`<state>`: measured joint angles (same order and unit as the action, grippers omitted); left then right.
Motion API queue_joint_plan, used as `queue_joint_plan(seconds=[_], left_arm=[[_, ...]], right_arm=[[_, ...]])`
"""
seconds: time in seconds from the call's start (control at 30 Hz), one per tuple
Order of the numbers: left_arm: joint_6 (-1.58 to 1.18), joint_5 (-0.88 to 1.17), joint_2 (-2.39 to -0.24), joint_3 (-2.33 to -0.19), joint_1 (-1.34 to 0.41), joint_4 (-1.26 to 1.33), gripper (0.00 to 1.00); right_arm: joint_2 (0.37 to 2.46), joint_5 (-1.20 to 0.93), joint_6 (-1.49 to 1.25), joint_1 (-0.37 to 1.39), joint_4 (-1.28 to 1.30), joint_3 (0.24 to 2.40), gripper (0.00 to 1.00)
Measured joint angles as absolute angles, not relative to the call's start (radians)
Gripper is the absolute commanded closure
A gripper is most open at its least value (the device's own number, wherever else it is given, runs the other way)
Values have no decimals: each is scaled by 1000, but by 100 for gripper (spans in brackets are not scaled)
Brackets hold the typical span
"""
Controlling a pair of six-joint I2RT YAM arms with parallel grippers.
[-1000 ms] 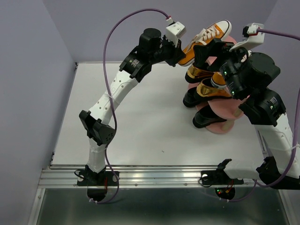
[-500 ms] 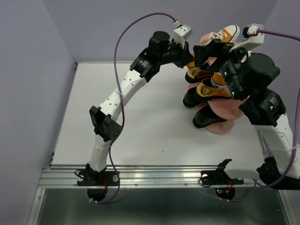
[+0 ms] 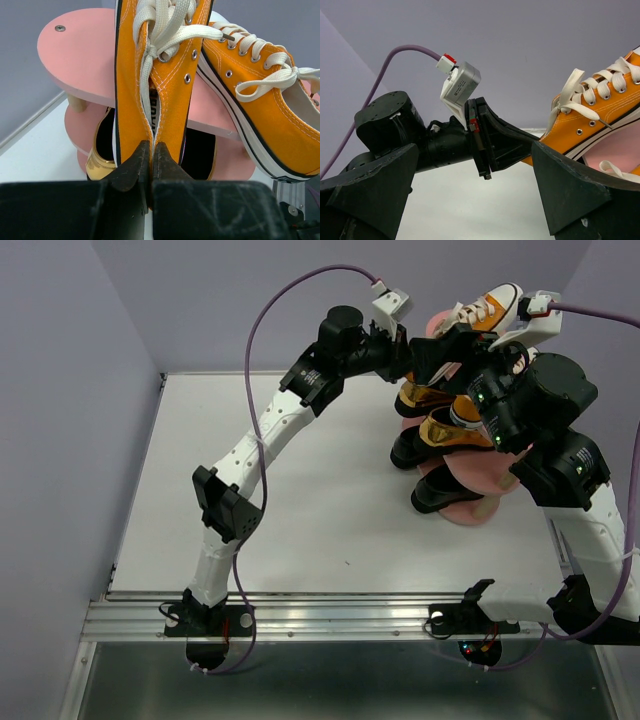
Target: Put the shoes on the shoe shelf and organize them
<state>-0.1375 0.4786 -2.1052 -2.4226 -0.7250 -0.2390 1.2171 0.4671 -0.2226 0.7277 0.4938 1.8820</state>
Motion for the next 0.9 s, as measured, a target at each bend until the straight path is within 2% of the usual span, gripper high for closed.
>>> queue_joint_plan(seconds=[0.3, 0.4, 0.43, 0.63, 0.77, 0.9], left_arm=[[-178, 506, -2139, -2423, -725, -212, 100], [-191, 508, -2142, -2423, -724, -208, 84], [-194, 508, -2142, -2424, -724, -206, 76], [-212, 510, -2142, -2440, -725, -141, 46], [-219, 512, -2141, -2456, -725, -95, 43], [-221, 515, -2141, -2457, -725, -95, 29]], right_arm=[[1217, 458, -233, 728, 495, 1882, 0], [1216, 455, -233, 728, 495, 1882, 0], [1216, 454, -233, 728, 495, 1882, 0], [1207, 450, -236, 728, 498, 1882, 0], [1203, 447, -237, 728, 498, 1882, 0], [1202, 444, -240, 728, 498, 1882, 0]])
